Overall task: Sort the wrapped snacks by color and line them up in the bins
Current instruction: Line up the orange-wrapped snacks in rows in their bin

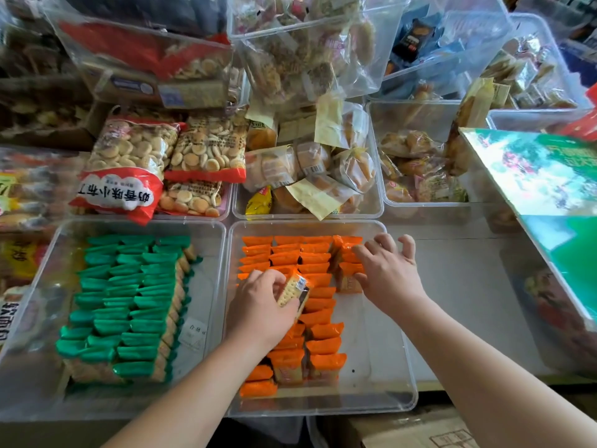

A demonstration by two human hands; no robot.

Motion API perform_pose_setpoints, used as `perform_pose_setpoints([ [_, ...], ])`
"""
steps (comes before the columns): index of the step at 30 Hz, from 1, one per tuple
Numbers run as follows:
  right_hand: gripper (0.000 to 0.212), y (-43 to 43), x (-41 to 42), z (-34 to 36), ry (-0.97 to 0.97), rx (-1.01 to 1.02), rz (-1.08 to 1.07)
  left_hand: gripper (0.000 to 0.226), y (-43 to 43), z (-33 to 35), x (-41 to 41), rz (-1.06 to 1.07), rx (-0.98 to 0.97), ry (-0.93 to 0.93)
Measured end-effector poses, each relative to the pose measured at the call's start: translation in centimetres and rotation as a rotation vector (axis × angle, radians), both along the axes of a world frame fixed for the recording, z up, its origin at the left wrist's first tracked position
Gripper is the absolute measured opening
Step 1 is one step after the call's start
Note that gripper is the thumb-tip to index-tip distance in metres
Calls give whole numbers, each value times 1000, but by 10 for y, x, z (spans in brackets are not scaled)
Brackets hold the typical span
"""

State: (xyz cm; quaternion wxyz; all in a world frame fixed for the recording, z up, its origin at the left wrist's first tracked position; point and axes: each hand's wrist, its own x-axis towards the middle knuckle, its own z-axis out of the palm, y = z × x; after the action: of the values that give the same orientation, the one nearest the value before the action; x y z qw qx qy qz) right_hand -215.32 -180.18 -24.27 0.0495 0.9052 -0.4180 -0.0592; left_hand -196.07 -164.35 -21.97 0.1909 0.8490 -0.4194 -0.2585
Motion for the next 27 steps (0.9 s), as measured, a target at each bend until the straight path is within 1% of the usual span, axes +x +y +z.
perform_pose_setpoints([
  [2, 41, 0, 0, -3, 22, -32, -10, 42, -2, 3, -1, -65, 24, -108],
  [5, 46, 2, 0, -10, 4, -52, -33, 39, -5, 6, -4, -133, 70, -234],
  [7, 49, 5, -2, -13, -34, -75, -40, 38, -6, 6, -5, -124, 94, -219],
  [9, 50, 8, -5, -11, -85, -85, -33, 40, -6, 4, -4, -100, 98, -149],
  [10, 46, 10, -6, -8, -132, -90, -21, 41, -5, 3, -3, -83, 92, -103],
  [12, 29, 16, -5, 4, -326, -64, 12, 36, -3, 5, -2, -53, 41, -23],
  [13, 21, 20, -3, 13, -461, 7, 7, 31, -1, 7, -3, -36, -14, 19],
  [14, 18, 27, 1, 24, -596, 133, -41, 24, 1, 10, -4, -21, -81, 59],
  [15, 20, 34, 7, 37, -696, 314, -138, 19, 4, 14, -6, -13, -149, 88],
  [16, 26, 40, 14, 50, -767, 517, -257, 16, 8, 18, -10, -20, -212, 94],
  [18, 43, 52, 26, 72, -897, 901, -454, 15, 15, 22, -17, -79, -310, 46],
  [19, 45, 56, 29, 78, -940, 1021, -502, 15, 18, 21, -21, -108, -346, 33],
  [20, 40, 59, 31, 81, -964, 1066, -515, 16, 20, 19, -24, -129, -376, 59],
  [22, 20, 63, 31, 81, -966, 1027, -520, 23, 26, 16, -29, -149, -416, 176],
  [23, 15, 65, 30, 78, -964, 1020, -534, 27, 29, 14, -29, -158, -433, 206],
  [24, 14, 68, 29, 76, -972, 1035, -554, 28, 30, 13, -29, -171, -445, 191],
  [27, 27, 73, 29, 73, -1056, 1120, -635, 26, 33, 12, -31, -235, -480, 38],
])
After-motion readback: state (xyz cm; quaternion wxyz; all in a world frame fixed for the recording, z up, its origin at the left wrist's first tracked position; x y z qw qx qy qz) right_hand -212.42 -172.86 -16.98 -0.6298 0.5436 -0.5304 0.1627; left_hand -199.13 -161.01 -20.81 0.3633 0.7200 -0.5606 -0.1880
